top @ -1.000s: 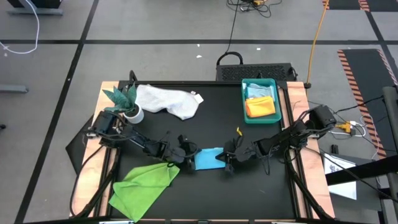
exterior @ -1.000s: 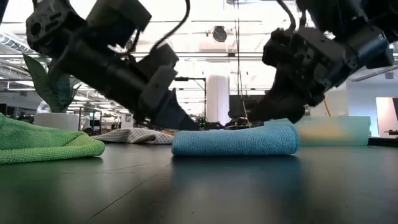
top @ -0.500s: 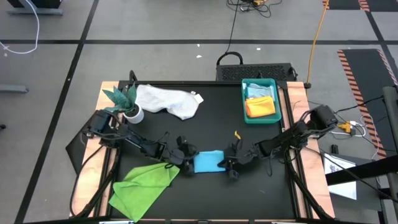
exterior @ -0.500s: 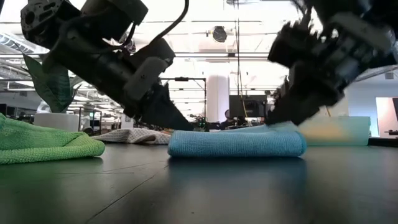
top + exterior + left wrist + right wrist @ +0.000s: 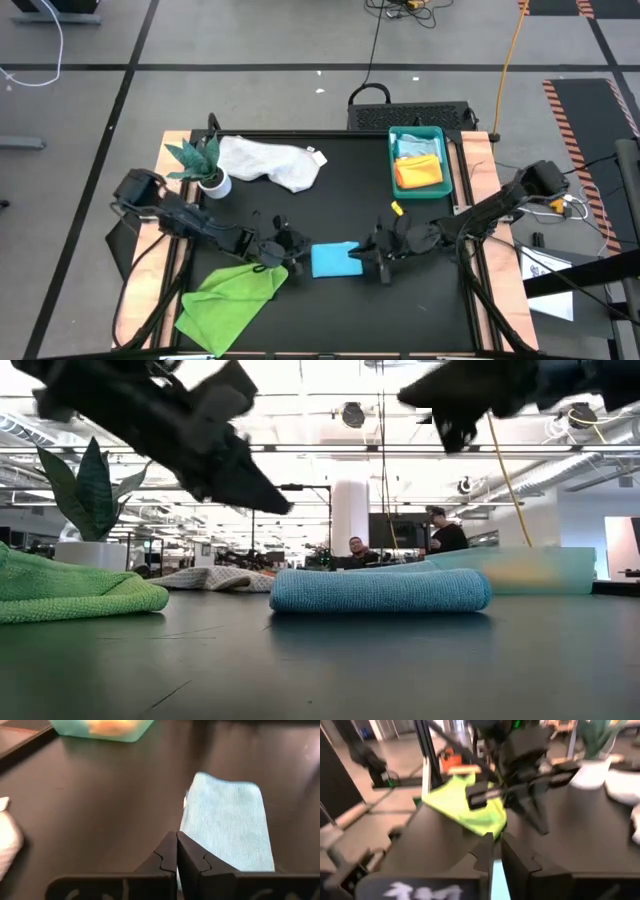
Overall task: Fold microfiber towels
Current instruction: Stack the blue microfiber cloth on top of the light blue microfiber cloth in the green bin
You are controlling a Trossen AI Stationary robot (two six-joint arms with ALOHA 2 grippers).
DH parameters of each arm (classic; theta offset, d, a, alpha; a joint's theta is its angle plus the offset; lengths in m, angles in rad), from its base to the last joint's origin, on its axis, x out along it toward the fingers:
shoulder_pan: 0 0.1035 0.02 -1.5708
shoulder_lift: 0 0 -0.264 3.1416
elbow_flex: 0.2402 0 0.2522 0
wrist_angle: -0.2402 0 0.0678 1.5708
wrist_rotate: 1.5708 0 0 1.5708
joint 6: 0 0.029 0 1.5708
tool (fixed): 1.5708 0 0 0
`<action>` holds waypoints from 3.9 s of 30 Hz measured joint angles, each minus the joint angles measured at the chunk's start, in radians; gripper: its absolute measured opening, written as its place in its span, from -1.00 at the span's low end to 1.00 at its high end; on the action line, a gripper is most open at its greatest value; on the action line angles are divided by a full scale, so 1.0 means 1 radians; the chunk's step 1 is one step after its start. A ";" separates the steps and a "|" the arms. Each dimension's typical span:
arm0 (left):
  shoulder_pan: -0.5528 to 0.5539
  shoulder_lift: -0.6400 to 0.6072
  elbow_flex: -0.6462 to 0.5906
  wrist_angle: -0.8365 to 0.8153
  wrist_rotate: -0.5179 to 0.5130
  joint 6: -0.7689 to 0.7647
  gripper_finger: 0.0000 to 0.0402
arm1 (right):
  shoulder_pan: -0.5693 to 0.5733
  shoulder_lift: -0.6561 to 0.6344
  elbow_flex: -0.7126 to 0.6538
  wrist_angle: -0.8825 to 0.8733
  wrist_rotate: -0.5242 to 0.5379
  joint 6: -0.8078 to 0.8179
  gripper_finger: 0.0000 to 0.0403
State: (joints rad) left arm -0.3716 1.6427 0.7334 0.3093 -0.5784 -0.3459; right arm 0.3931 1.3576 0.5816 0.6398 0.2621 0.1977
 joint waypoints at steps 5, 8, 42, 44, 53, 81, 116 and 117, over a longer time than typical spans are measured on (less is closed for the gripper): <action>-0.051 -0.042 -0.002 -0.042 -0.039 0.003 -0.91 | -0.040 -0.063 0.000 -0.030 0.000 -0.002 -0.63; -0.061 -0.045 -0.001 -0.043 -0.043 0.003 -0.93 | -0.081 -0.058 0.000 -0.063 -0.005 0.023 -0.46; -0.038 -0.045 -0.001 -0.230 -0.061 -0.059 -0.97 | -0.365 0.411 0.201 -0.212 -0.394 0.105 0.26; -0.038 -0.045 -0.001 -0.231 -0.061 -0.059 -0.94 | -0.367 0.410 0.201 -0.217 -0.396 0.107 0.26; -0.038 -0.045 -0.001 -0.231 -0.061 -0.060 -0.95 | -0.351 0.430 0.201 -0.222 -0.446 0.123 0.26; -0.038 -0.045 -0.001 -0.230 -0.060 -0.069 -0.87 | -0.320 0.460 0.201 -0.271 -0.327 0.092 0.02; -0.043 -0.044 -0.001 -0.239 -0.051 -0.076 -0.87 | -0.151 0.059 0.198 -0.815 -0.016 -0.032 -0.97; -0.043 -0.044 -0.001 -0.239 -0.051 -0.077 -0.87 | -0.141 0.028 0.198 -0.842 0.002 -0.028 -0.97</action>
State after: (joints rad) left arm -0.4149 1.5986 0.7322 0.0704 -0.6296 -0.4224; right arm 0.2525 1.3855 0.7795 -0.2018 0.2644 0.1695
